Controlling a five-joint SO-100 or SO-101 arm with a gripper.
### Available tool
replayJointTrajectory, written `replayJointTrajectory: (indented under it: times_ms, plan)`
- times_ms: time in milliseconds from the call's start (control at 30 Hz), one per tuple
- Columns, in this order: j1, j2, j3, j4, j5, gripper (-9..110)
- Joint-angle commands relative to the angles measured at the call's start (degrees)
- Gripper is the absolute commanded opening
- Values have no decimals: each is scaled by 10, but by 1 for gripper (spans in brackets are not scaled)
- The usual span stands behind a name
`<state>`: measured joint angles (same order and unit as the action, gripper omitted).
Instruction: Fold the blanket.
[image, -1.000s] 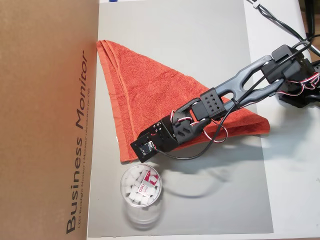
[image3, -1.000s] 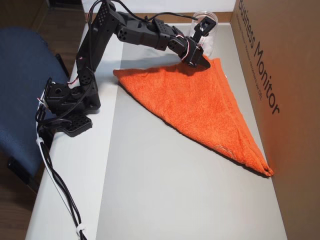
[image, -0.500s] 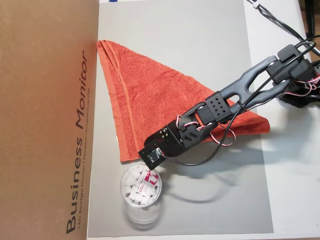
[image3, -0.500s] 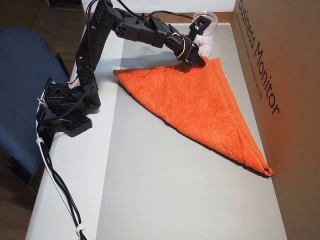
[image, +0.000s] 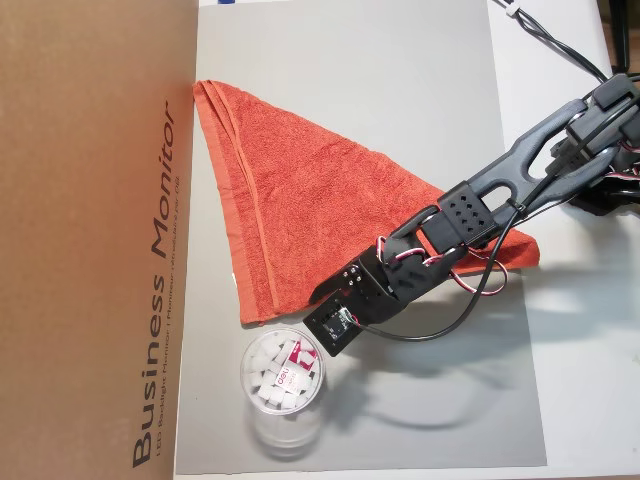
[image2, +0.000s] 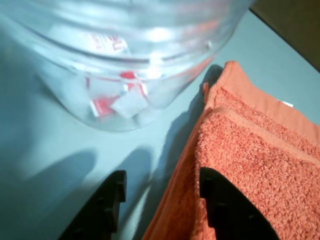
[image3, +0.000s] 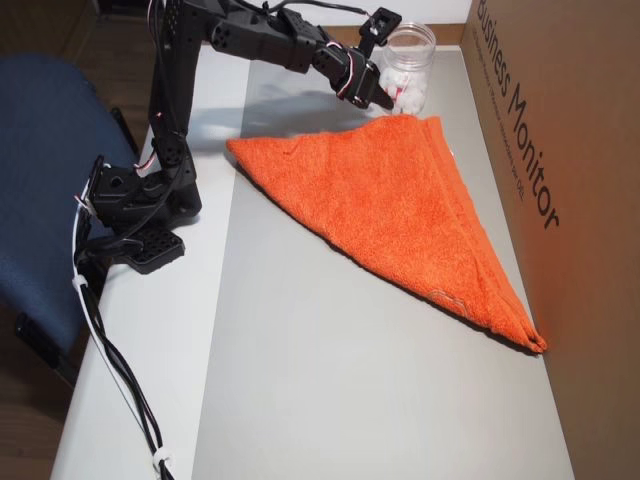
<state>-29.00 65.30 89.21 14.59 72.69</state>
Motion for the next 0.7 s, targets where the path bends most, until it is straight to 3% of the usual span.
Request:
replayJointTrajectory:
  times_ms: [0, 433, 667]
  plan:
    - [-10, 69, 12, -1, -3, 14]
    - [-11, 220, 122, 4, 6, 14]
    - [-6, 320, 137, 138, 43, 14]
